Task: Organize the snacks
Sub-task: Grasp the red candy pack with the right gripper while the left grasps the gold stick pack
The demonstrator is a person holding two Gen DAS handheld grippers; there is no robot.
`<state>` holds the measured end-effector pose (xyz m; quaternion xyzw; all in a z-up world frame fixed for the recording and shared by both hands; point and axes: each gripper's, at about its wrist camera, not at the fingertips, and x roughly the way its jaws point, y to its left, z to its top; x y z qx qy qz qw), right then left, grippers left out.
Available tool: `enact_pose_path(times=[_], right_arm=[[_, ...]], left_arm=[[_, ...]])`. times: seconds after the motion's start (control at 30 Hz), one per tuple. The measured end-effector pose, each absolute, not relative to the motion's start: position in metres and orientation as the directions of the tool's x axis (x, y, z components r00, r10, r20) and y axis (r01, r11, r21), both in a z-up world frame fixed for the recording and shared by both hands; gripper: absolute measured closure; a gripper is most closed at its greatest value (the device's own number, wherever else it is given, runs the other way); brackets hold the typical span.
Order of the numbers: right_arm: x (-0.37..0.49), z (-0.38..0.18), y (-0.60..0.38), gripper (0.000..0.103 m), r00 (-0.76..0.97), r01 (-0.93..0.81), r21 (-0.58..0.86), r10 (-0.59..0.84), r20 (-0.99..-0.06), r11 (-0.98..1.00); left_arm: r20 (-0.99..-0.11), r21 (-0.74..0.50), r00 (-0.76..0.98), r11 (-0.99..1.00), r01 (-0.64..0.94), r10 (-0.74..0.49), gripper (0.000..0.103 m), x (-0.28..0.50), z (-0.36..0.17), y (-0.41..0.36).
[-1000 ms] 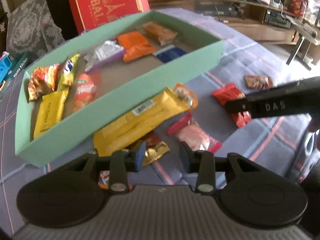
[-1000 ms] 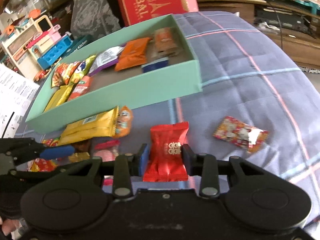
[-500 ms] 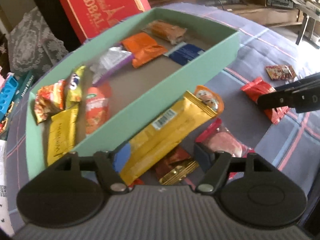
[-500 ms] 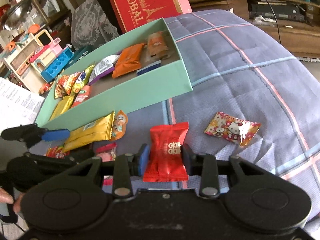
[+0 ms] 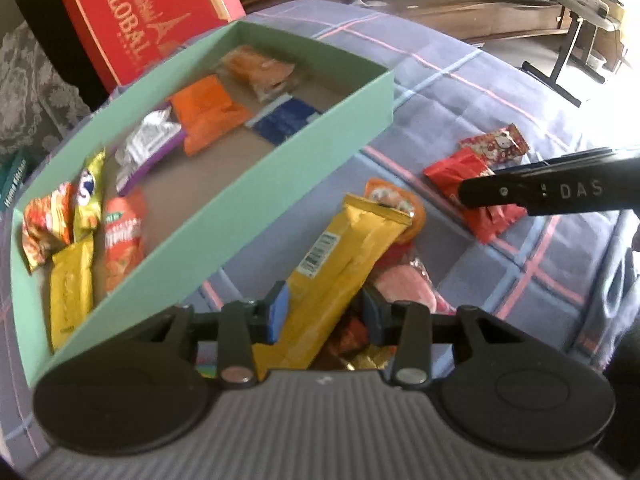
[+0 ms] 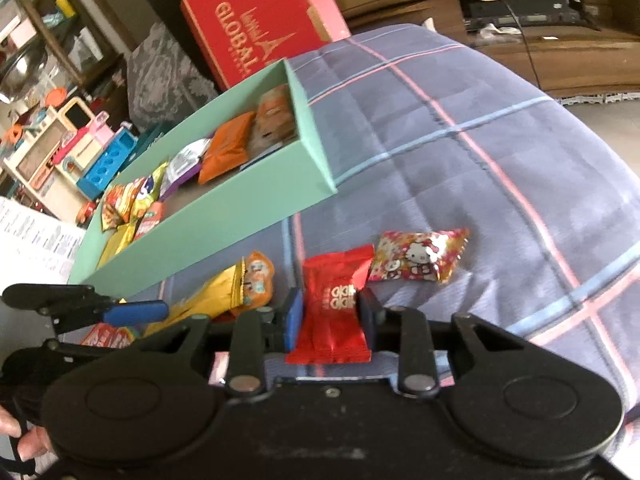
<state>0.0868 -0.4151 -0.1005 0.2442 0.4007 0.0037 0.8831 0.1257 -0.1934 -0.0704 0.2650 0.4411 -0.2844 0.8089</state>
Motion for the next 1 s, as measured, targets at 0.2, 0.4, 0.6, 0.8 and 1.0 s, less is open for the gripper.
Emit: enact_pose_path(times=[0.2,0.4,0.6,0.8,1.0], right_arm=[[0.083,-0.104,-0.418,0.074,0.687,0.188,0.455,0.214,-0.694,0.871],[0.078,-0.106,-0.425,0.074,0.694,0.201,0.491,0.23,-0.682,0.848],[0.08,-0.1,-0.416,0.076,0.683,0.205,0.451,0.203,-0.702,0.868],[0.081,-0.092,-0.411,0.086,0.676,0.207,0.466,0.218,-0.703,0.86],[0.084,-0.076,-0.4,0.087,0.679,0.178,0.419,0.196,-0.707,0.89]], left_arm=[[-0.849,0.261,0.494,0.664,0.701,-0.188,0.051,0.136,-0.074,-0.208],[-0.86,0.222,0.466,0.671,0.707,-0.207,0.073,0.141,-0.082,-0.211],[-0.839,0.17,0.491,0.744,0.647,-0.235,0.088,0.136,-0.065,-0.201],[-0.832,0.038,0.467,0.811,0.584,-0.298,0.092,0.138,-0.043,-0.174],[-0.819,-0.001,0.477,0.831,0.556,-0.32,0.092,0.134,-0.037,-0.155]])
